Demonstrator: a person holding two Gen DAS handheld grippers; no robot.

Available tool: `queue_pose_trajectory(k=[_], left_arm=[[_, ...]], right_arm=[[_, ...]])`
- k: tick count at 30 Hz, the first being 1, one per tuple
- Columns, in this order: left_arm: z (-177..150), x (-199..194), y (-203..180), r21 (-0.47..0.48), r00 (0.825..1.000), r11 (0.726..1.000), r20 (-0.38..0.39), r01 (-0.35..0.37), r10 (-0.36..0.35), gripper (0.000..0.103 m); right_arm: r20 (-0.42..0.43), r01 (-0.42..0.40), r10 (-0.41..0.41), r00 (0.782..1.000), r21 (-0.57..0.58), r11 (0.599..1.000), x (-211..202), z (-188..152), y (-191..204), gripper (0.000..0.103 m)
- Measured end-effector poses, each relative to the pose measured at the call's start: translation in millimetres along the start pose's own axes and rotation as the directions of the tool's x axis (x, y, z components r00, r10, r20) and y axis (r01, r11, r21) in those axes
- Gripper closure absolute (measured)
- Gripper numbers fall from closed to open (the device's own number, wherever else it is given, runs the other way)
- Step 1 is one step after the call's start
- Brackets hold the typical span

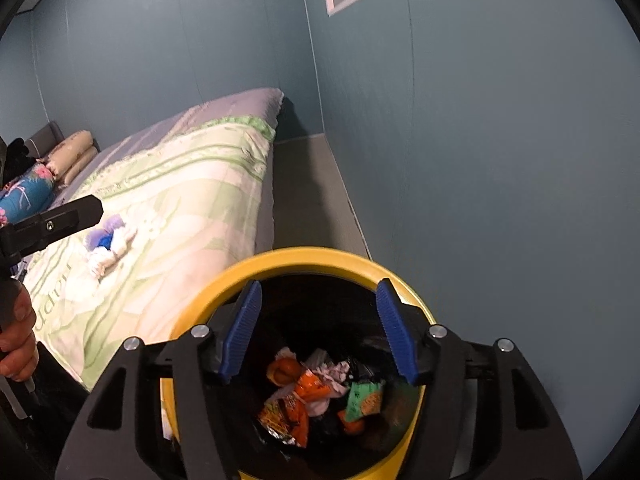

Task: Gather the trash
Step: 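Move both tools back over the remaining foam net, glove and tissue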

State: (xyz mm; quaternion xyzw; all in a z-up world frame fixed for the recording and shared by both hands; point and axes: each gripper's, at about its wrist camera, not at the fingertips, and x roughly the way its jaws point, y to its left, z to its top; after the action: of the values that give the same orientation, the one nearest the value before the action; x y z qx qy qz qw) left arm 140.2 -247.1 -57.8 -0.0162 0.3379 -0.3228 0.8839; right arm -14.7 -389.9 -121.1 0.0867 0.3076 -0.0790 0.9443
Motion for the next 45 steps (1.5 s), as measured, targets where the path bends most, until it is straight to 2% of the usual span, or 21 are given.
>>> queue_pose_trajectory(k=[8, 11, 19, 35, 45], left_arm=[[14.0, -33.4, 7.7, 0.037, 0.995, 0.997, 0.087, -0.061, 0.057, 0.016], [18.2, -48.7, 11.0, 0.054, 0.989, 0.995, 0.123, -0.084, 0.077, 0.015], [30.9, -82.6, 28.4, 0.054, 0.972, 0.988, 0.194, -0.146, 0.133, 0.012], [35.7, -115.4, 104.7, -0.057, 0.95, 0.972, 0.204, -0.23, 0.236, 0.012], [37.2, -121.3, 150.9, -0.119, 0.939, 0.957, 0.194, -0.265, 0.284, 0.011]], right_arm=[[0.061, -0.047, 0.05, 0.997, -0.044, 0.998, -11.2, 12.9, 18.8, 0.045], [0.084, -0.074, 0.08, 0.993, -0.069, 0.995, -15.2, 18.7, 32.5, 0.041], [0.08, -0.117, 0.127, 0.989, -0.118, 0.986, -10.6, 31.7, 65.9, 0.039], [0.007, -0.253, 0.261, 0.965, -0.223, 0.941, 31.7, 51.4, 156.1, 0.039], [-0.064, -0.308, 0.302, 0.951, -0.26, 0.915, 64.9, 49.1, 201.0, 0.038]])
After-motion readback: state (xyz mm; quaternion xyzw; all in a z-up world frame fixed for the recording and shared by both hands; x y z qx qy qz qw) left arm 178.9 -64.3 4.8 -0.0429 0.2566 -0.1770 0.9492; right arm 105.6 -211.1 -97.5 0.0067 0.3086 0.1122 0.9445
